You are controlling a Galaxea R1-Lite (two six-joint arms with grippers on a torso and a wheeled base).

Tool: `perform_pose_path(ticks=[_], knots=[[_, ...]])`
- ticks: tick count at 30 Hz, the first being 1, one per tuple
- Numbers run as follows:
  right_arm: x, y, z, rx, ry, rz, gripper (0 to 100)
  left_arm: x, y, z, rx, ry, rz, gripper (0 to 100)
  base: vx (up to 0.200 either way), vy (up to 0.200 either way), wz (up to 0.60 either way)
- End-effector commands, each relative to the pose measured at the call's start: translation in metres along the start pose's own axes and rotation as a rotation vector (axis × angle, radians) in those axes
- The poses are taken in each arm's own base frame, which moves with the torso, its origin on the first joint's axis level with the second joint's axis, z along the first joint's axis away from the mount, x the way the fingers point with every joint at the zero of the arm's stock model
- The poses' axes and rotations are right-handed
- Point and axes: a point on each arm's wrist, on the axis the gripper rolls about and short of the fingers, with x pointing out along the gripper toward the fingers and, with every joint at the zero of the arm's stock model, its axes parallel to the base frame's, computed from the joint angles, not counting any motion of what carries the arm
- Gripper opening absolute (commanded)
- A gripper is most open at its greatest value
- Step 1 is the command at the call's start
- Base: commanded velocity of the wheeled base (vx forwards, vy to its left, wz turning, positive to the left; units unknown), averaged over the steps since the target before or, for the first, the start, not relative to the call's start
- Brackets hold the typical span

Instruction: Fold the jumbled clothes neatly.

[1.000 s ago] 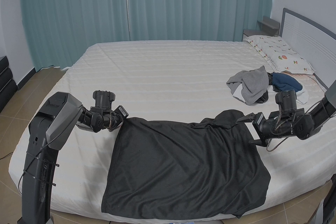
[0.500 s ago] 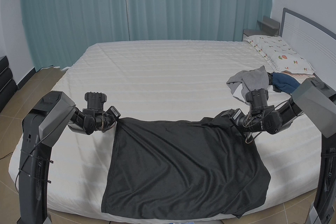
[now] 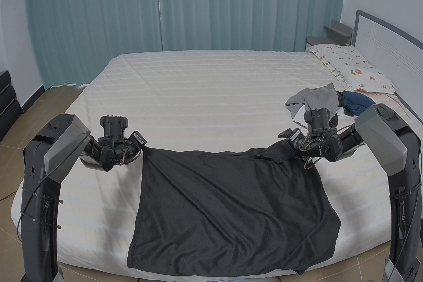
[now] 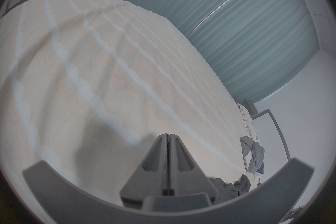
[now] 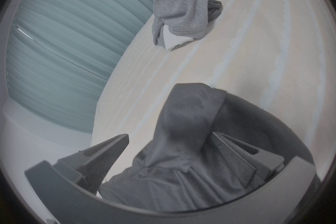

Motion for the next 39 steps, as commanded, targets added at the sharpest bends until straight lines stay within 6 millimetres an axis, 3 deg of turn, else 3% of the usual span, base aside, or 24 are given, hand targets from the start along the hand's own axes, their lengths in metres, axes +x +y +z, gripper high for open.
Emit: perform_pose_path(ticks=[1,8,15,18,23,25,28,32,35,39], knots=[[0.020,0.011,0.016,0.003,-0.058,0.076,100,0.001,0.001,0.001,-0.005,-0.003,0.000,0,0.000,0.000,0.00],[0.040,0.031,0.052,0.005,-0.204,0.208,100,0.002,0.002,0.001,-0.008,-0.004,0.002,0,0.000,0.000,0.00],[0.047,0.016,0.061,-0.028,-0.292,0.215,100,0.002,0.004,0.006,-0.029,-0.017,0.000,0,0.000,0.000,0.00],[0.038,0.005,0.060,-0.037,-0.254,0.149,100,0.002,0.004,0.007,-0.030,-0.019,0.000,0,0.000,0.000,0.00],[0.010,0.012,0.048,-0.063,-0.154,0.148,100,0.004,0.006,0.009,-0.033,-0.025,0.001,0,0.000,0.000,0.00],[-0.011,0.023,0.037,-0.081,-0.052,0.184,100,0.006,0.008,0.009,-0.032,-0.028,0.003,0,0.000,0.000,0.00],[-0.021,0.035,0.022,-0.098,0.036,0.172,100,0.006,0.008,0.012,-0.036,-0.040,-0.001,0,0.000,0.000,0.00],[-0.015,0.039,0.002,-0.120,0.091,0.152,100,0.007,0.007,0.013,-0.055,-0.076,-0.012,0,0.000,0.000,0.00],[0.004,0.033,-0.022,-0.165,0.124,0.104,100,0.009,0.010,0.015,-0.056,-0.107,-0.009,0,0.000,0.000,0.00],[0.017,0.036,-0.036,-0.179,0.145,0.049,100,0.011,0.010,0.017,-0.058,-0.123,-0.005,0,0.000,0.000,0.00]])
